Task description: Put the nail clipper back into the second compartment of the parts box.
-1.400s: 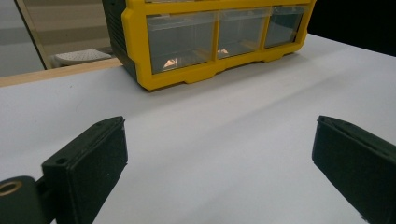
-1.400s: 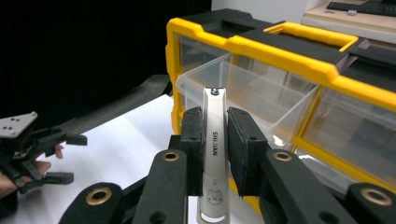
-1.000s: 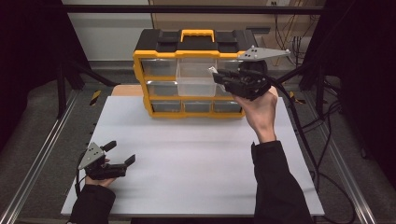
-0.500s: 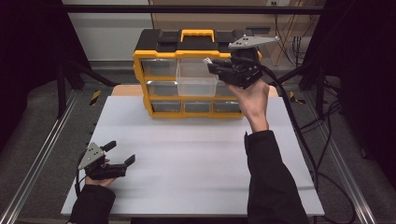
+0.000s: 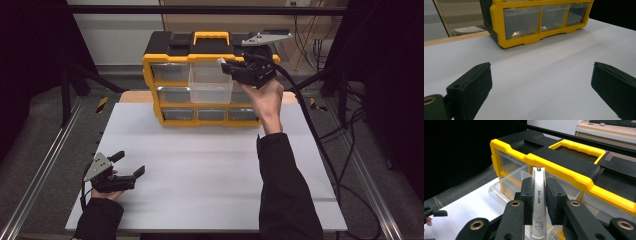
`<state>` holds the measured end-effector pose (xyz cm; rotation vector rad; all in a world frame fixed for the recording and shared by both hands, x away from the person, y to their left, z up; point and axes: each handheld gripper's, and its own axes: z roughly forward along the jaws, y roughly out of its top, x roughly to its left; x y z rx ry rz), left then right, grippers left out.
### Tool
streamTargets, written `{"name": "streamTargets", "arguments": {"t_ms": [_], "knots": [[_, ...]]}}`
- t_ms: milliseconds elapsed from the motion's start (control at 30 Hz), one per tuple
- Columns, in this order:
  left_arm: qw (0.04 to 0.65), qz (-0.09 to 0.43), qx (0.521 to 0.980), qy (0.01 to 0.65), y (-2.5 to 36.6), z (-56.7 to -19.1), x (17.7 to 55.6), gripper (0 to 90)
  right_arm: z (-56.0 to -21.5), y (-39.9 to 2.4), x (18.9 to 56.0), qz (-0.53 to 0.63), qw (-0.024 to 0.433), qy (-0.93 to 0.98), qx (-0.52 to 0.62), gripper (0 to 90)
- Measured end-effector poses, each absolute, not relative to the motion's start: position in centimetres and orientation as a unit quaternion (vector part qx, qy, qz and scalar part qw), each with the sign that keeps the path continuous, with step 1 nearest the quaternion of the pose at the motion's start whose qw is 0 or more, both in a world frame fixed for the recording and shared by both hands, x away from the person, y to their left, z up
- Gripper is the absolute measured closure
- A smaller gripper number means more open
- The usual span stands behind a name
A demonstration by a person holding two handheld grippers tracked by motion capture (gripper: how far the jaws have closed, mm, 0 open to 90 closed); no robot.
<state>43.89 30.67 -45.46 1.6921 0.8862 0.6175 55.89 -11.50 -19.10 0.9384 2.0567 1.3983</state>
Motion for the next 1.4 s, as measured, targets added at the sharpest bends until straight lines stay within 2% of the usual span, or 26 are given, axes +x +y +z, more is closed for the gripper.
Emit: {"name": "streamTargets", "arguments": {"t_ms": [1400], "knots": [[0.539,0.26,0.71,0.372,30.7,-45.4,43.9,3.2,-22.3,-9.5,59.2,0.472,0.244,0.769,0.356,77.5]]}}
